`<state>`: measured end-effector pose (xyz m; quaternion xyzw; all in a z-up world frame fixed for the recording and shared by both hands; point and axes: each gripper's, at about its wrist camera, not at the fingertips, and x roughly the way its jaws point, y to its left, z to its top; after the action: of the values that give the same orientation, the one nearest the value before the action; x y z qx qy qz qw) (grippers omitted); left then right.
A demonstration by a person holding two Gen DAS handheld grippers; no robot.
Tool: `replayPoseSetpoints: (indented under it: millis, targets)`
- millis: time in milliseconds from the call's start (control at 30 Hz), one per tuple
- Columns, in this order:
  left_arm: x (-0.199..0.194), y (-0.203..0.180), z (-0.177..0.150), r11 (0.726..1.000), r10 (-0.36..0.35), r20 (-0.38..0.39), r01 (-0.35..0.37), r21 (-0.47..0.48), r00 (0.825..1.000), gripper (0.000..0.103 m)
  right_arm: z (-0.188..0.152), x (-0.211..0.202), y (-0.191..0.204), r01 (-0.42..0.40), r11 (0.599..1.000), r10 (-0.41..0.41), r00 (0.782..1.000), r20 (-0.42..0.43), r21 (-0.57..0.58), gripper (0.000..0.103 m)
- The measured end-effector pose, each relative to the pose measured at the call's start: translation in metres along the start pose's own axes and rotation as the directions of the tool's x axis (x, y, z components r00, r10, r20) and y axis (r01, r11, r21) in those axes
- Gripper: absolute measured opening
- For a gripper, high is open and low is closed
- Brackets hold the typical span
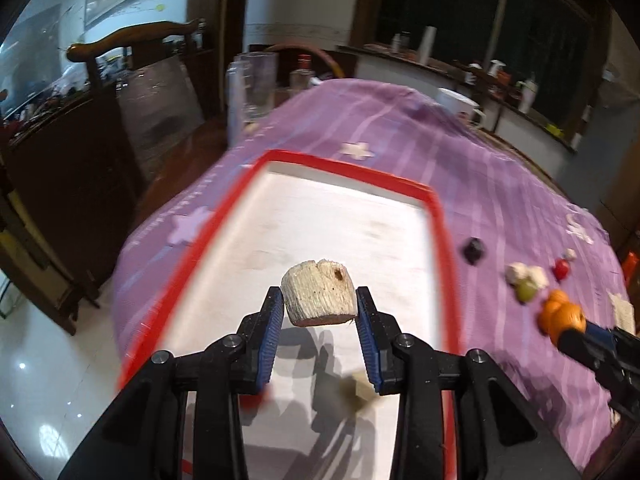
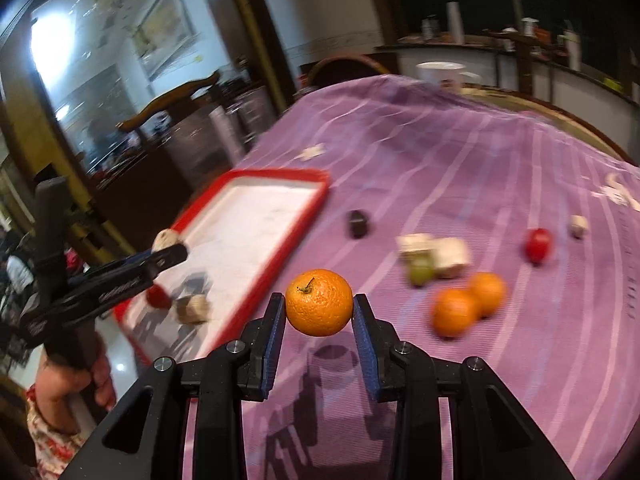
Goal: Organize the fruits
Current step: 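Carry the block and orange over the tray and open both grippers, then move both grippers from the tray back toward the remaining fruits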
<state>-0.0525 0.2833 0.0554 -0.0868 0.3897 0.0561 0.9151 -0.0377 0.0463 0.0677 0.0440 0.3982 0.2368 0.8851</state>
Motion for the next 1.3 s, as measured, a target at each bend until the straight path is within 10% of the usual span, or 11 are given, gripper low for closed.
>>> replayPoseSetpoints:
  millis: [667, 1300]
  targets:
    - [0.038, 0.055, 0.003, 0.998, 0.025, -0.060, -0.029, -0.063, 0.998, 0.044, 0.018, 0.127, 0.097, -0.055, 0.992, 0.035, 0.984, -0.175, -0.112, 0.038]
    - [-0.020, 0.035, -0.007, 0.997, 0.043, 0.045, -0.040, -0.070, 0.998, 0.069, 0.015, 0.084, 0.080, -0.102, 0.994, 0.099, 0.991, -0.095, -0.025, 0.049]
